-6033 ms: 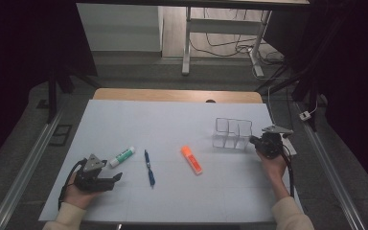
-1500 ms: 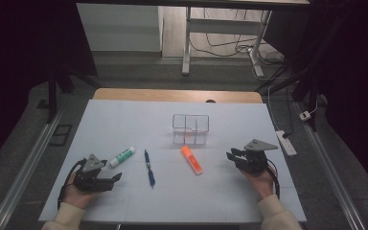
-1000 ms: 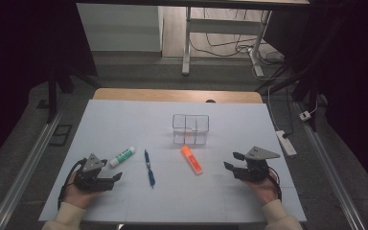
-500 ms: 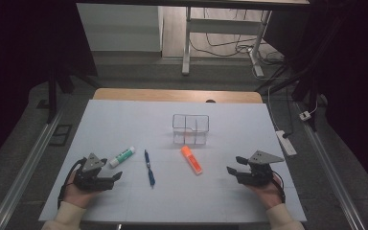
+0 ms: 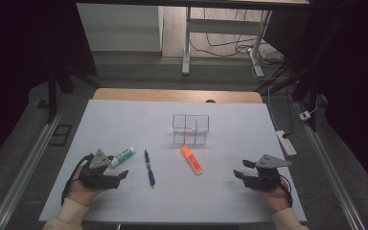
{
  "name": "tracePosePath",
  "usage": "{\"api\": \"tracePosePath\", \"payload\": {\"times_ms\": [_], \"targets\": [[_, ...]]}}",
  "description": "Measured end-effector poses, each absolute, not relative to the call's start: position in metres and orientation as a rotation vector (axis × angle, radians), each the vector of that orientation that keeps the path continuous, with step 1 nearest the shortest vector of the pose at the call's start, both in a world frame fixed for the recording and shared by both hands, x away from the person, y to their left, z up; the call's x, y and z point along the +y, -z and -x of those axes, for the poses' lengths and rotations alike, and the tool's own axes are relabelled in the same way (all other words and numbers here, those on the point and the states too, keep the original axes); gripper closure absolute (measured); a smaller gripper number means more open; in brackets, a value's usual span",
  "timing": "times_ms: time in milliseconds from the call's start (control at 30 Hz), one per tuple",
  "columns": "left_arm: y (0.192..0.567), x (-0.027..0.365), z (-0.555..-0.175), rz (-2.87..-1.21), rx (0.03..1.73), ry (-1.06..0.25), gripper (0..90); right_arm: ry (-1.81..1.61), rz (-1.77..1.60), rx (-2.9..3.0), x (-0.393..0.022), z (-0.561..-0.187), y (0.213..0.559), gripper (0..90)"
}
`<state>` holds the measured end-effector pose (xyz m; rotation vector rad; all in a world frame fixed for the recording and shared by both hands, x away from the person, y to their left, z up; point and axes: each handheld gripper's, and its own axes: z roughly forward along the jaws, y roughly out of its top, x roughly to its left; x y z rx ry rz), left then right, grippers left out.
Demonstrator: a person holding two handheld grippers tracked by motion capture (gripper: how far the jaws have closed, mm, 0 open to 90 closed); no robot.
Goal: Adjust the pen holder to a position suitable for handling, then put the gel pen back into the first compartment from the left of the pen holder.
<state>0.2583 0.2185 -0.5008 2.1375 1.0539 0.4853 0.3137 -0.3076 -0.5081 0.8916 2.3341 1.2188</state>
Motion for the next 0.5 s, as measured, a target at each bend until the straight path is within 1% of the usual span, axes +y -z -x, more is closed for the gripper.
{"api": "tracePosePath", "payload": {"times_ms": [233, 500], "targets": [[0.499, 0.204, -0.263, -2.153, 1.08, -0.462, 22.4, -1.202, -0.88, 2.342, -0.307, -0.314, 0.509, 40.8], [0.5, 0.191, -0.272, -2.128, 1.165, -0.409, 22.4, -1.201, -0.891, 2.336, -0.308, -0.316, 0.508, 40.9]]}}
